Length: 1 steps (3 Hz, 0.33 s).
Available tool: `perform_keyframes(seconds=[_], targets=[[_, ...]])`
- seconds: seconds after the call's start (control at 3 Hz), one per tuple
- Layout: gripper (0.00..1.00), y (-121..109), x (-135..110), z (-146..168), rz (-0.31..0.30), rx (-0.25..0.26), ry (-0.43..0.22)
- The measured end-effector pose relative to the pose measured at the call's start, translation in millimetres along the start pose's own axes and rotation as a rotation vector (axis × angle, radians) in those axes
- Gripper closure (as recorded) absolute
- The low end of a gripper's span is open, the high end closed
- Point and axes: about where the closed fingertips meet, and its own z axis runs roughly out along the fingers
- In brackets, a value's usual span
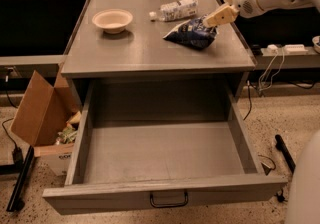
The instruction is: Pick blue chip bag from top drawer and place on counter
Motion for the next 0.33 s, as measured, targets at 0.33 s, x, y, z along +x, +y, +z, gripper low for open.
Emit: perform_keyframes(seconds=[0.33], targets=[[0.0, -6.5, -4.1, -21.7, -0.011, 0.029, -0.026]])
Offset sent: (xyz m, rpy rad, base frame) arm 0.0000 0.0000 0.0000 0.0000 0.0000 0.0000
